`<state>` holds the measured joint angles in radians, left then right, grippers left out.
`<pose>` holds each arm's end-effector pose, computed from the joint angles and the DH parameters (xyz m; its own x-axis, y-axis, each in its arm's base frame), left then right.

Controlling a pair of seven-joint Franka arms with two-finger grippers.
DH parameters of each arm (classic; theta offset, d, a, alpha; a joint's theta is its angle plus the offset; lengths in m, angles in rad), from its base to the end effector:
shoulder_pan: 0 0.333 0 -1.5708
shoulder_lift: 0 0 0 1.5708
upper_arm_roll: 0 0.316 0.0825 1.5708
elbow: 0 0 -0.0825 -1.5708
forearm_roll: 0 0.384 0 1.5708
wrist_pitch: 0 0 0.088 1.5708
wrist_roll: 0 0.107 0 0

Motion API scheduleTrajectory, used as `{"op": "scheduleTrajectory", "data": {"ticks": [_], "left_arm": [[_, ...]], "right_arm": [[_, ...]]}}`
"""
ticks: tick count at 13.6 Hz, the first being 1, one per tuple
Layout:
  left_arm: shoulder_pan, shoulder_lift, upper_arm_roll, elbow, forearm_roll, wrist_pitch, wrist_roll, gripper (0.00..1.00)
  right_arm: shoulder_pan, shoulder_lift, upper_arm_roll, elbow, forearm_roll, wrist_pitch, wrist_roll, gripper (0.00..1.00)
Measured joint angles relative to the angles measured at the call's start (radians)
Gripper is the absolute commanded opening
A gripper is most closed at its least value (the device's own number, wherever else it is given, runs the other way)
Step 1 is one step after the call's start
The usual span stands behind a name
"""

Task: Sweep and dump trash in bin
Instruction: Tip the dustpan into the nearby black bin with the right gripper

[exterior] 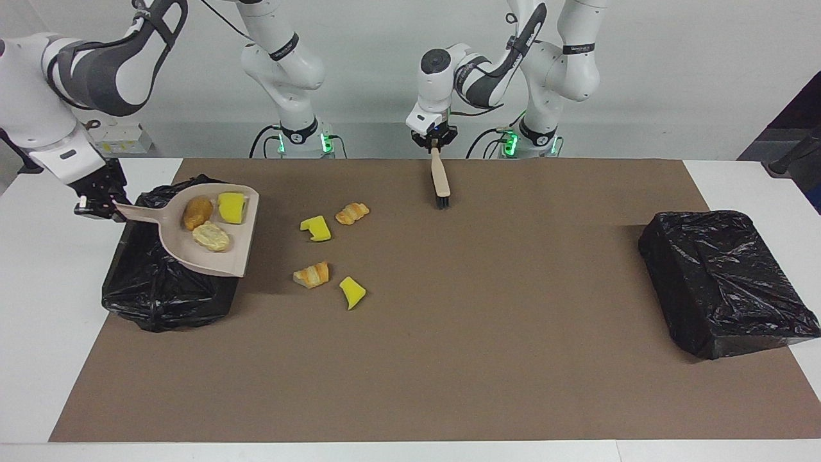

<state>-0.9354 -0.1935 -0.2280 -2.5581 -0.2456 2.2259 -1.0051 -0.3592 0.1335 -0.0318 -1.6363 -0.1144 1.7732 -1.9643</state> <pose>0.1619 -0.3889 0.3231 0.9821 0.0179 -0.1875 0.0072 -0.9983 -0.0578 0.5560 -0.2388 0.5341 -0.0278 0.9938 -0.1080 0.9988 0.0233 -0.0426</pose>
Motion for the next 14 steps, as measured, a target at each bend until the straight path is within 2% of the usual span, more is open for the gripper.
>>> {"op": "scheduleTrajectory", "data": {"ticks": [1,3,4,7,9,11,14], "left_arm": [[0.0,0.009,0.0,0.0,0.0,0.0,0.0,0.72],[0.0,0.026,0.004,0.002,0.0,0.0,0.01,0.97],[0.004,0.03,0.009,0.008,0.0,0.0,0.028,1.0],[0.088,0.03,0.02,0.075,0.001,-0.067,0.127,1.0],[0.166,0.029,0.025,0.159,0.022,-0.154,0.19,1.0],[0.252,0.027,0.029,0.233,0.086,-0.202,0.258,1.0],[0.436,0.025,0.034,0.34,0.172,-0.253,0.454,1.0]], "right_arm": [[-0.009,0.0,0.0,0.0,-0.058,0.028,0.0,0.0],[-0.011,0.0,0.001,0.001,-0.18,0.083,0.012,0.0],[-0.01,0.0,0.003,0.001,-0.254,0.101,0.04,0.0],[0.006,0.0,0.023,0.001,-0.489,0.116,0.157,0.0],[0.044,0.0,0.028,0.001,-0.582,0.095,0.196,0.0],[0.065,-0.008,0.029,0.003,-0.616,0.069,0.206,0.0],[0.052,-0.056,0.023,0.008,-0.617,0.039,0.206,0.0]]}}
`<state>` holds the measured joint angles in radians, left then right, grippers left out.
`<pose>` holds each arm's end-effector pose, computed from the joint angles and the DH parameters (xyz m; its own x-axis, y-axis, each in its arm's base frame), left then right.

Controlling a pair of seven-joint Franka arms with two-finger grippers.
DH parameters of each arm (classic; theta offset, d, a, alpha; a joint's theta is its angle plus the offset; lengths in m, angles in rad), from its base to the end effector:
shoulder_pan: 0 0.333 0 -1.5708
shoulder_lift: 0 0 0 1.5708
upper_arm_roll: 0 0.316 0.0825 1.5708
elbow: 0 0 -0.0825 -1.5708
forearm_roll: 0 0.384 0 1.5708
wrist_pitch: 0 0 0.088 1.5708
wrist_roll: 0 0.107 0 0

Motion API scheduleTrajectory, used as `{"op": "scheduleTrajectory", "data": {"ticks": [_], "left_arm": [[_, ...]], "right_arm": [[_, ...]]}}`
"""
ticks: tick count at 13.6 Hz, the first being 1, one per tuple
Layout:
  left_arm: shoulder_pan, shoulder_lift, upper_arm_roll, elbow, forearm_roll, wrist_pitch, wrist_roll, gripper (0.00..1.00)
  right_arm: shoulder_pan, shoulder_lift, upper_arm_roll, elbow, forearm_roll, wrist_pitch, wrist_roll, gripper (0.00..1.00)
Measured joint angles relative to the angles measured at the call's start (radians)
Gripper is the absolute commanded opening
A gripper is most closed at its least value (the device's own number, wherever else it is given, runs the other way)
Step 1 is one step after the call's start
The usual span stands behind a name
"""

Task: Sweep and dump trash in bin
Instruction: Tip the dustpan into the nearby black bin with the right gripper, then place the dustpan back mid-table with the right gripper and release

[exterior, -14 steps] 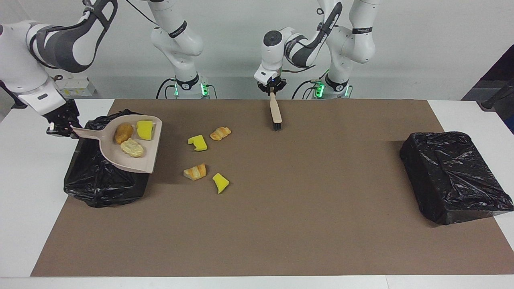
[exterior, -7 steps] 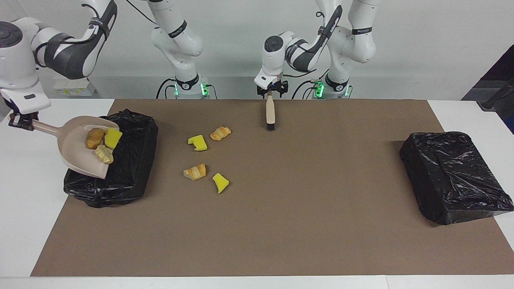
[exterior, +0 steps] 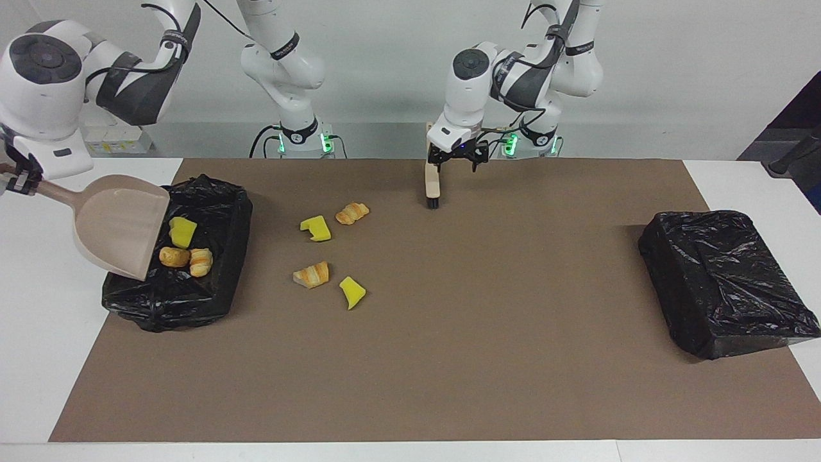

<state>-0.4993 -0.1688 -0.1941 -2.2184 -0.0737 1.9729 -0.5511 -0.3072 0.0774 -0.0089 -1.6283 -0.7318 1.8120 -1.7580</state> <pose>0.3702 -0.3166 0.4397 0.9908 -0.1056 -0.0851 -0.1071 -0.9941 -0.0137 0.5531 -0.2390 0.5958 -0.0405 0.7506 -0.6595 0.9968 -0.0154 -0.0787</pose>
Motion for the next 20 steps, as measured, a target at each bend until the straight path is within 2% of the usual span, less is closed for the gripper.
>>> {"op": "scheduleTrajectory", "data": {"ticks": [2,4,8,12,16,20], "left_arm": [[0.143,-0.002,0.004,0.106,0.024,-0.071,0.197,1.0],[0.247,-0.002,0.007,0.212,0.052,-0.149,0.33,1.0],[0.38,0.017,0.008,0.426,0.065,-0.294,0.474,1.0],[0.433,0.102,0.01,0.631,0.064,-0.464,0.528,1.0],[0.434,0.151,0.008,0.679,0.064,-0.475,0.53,1.0],[0.434,0.151,0.007,0.683,0.064,-0.477,0.53,1.0]], "right_arm": [[-0.002,-0.039,-0.001,0.001,0.028,-0.06,0.003,0.0],[-0.001,-0.056,-0.001,0.001,0.113,-0.113,0.07,0.0],[0.043,-0.058,0.013,-0.001,0.278,-0.226,0.407,0.0],[0.201,-0.058,0.024,-0.008,0.41,-0.262,0.839,0.0],[0.348,-0.051,0.029,-0.022,0.536,-0.25,1.279,0.0],[0.542,0.018,0.031,-0.034,0.603,-0.14,1.734,0.0]]}}
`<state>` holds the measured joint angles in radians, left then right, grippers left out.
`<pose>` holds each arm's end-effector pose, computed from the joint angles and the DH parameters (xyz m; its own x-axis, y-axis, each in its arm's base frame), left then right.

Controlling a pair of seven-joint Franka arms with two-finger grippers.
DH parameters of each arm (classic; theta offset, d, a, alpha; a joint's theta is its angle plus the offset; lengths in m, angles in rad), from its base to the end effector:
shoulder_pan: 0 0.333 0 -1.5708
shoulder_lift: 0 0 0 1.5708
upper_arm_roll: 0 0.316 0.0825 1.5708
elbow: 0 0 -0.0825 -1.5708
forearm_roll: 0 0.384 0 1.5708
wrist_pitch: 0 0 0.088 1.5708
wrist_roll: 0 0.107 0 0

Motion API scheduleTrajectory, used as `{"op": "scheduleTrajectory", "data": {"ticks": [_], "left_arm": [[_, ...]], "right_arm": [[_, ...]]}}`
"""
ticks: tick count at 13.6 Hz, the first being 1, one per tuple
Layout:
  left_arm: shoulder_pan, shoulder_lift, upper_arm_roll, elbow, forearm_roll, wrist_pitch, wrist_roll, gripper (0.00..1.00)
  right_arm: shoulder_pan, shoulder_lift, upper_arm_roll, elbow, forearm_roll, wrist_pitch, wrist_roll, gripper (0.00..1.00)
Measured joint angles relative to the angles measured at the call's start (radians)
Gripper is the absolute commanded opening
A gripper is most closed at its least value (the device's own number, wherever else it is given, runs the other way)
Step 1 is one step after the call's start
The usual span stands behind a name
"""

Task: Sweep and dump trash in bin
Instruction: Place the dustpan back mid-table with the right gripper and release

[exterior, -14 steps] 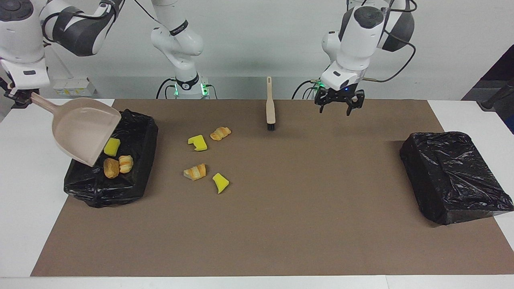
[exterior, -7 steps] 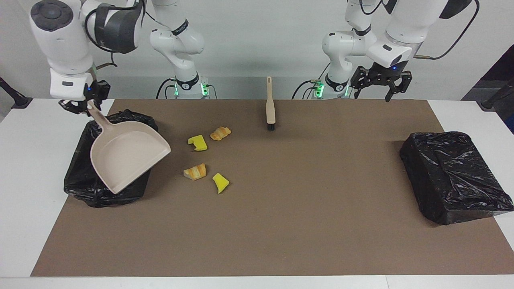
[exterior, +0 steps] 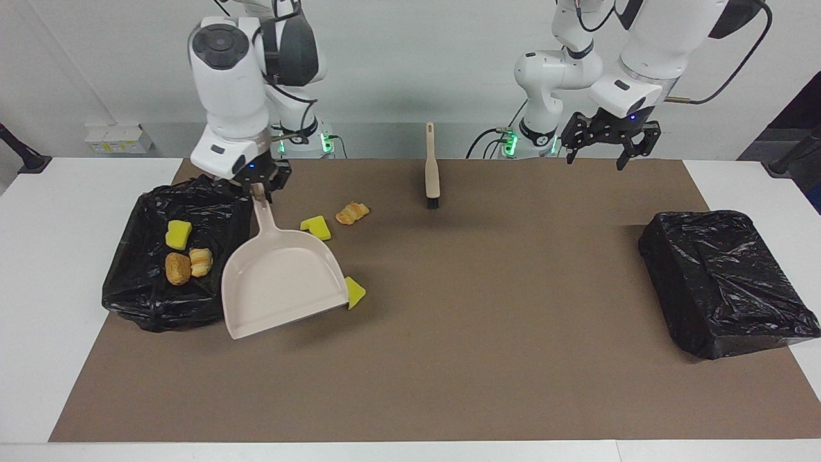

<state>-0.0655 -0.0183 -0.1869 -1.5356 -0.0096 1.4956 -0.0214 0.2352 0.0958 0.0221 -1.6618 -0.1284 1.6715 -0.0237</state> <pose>0.5238 -0.1373 0.6443 0.9731 -0.2295 -0.0221 -0.2294 -0.9733 0.0057 0.5677 0.1360 0.5360 0.9533 0.2885 -0.0897 0.2980 -0.9468 0.1216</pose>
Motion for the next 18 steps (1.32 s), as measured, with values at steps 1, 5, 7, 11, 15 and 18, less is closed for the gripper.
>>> {"op": "scheduleTrajectory", "data": {"ticks": [1,5,7,11,15,18], "left_arm": [[0.0,0.0,0.0,0.0,0.0,0.0,0.0,1.0],[0.001,0.0,-0.001,0.0,0.0,-0.001,-0.002,1.0],[0.001,-0.001,-0.003,0.0,0.0,-0.001,-0.002,1.0],[0.001,-0.001,-0.003,0.0,0.0,-0.001,-0.003,1.0],[0.002,-0.001,-0.003,0.0,0.0,0.001,-0.003,1.0],[0.003,-0.001,-0.003,0.0,0.0,0.005,-0.002,1.0]], "right_arm": [[0.053,0.027,0.001,-0.002,0.004,0.035,0.103,0.0],[0.197,0.126,0.001,-0.003,0.064,0.176,0.403,0.0],[0.259,0.17,0.0,-0.004,0.075,0.247,0.51,0.0],[0.381,0.285,0.0,-0.006,0.083,0.415,0.664,0.0],[0.417,0.342,-0.002,-0.004,0.083,0.488,0.717,0.99],[0.416,0.341,-0.005,0.003,0.083,0.487,0.717,1.0]]}}
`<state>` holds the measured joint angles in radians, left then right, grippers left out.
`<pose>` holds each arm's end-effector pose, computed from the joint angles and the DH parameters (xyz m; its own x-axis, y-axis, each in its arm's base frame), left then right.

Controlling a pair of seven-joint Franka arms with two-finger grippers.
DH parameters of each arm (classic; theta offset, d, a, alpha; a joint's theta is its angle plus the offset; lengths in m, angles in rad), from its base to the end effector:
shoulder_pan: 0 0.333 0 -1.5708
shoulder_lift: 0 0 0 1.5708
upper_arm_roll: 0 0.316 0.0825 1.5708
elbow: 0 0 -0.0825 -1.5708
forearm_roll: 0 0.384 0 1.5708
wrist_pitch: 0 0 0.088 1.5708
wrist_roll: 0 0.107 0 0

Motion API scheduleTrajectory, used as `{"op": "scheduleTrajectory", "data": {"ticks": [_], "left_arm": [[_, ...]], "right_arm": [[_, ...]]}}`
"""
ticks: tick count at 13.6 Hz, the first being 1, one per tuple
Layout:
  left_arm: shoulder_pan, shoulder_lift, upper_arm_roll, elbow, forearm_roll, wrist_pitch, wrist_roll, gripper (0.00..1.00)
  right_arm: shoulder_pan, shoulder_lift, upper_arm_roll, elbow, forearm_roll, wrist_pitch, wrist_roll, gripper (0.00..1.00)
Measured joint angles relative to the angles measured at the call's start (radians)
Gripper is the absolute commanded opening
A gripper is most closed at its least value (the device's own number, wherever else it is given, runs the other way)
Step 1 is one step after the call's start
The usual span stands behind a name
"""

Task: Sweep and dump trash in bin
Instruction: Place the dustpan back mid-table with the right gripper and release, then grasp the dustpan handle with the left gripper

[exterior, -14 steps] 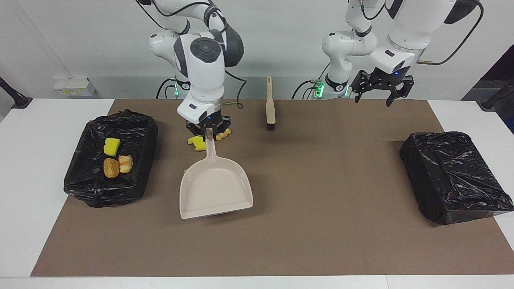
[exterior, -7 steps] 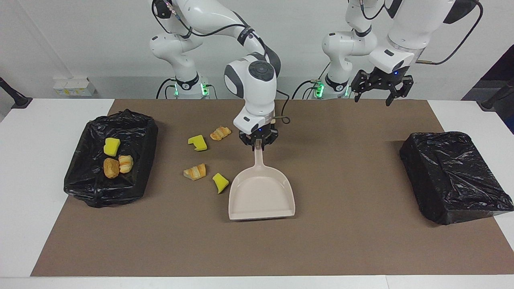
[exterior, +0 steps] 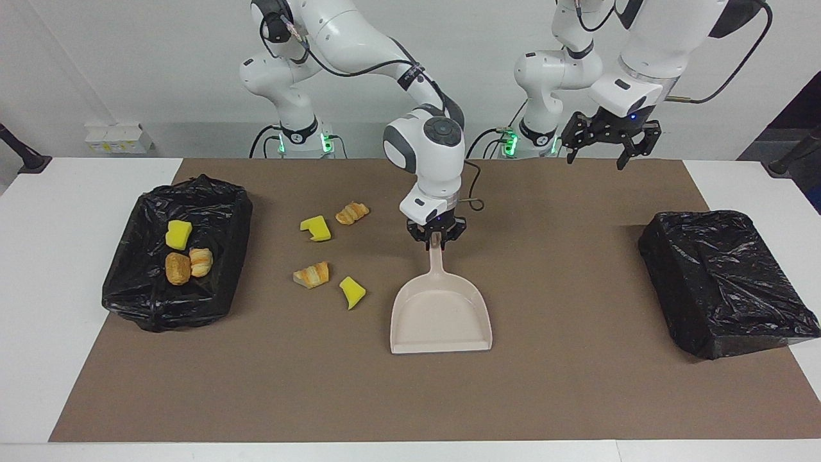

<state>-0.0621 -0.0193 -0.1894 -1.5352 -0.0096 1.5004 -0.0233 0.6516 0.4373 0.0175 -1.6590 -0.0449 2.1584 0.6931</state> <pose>0.5241 -0.1369 0.6454 0.9738 -0.2268 -0.0160 -0.2267 -0.9739 0.0056 0.5327 0.4172 0.3618 0.9977 -0.0027 0.0676 -0.0016 -0.9999 -0.0153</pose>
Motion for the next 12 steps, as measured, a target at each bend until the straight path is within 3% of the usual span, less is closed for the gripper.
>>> {"op": "scheduleTrajectory", "data": {"ticks": [5,12], "left_arm": [[0.0,0.002,0.0,0.0,0.0,0.053,0.001,1.0],[-0.005,0.042,-0.016,-0.026,-0.012,0.178,0.001,1.0]], "right_arm": [[0.028,-0.066,0.001,-0.024,0.002,-0.067,0.028,1.0],[0.216,-0.307,0.004,-0.336,0.012,-0.081,0.241,1.0]]}}
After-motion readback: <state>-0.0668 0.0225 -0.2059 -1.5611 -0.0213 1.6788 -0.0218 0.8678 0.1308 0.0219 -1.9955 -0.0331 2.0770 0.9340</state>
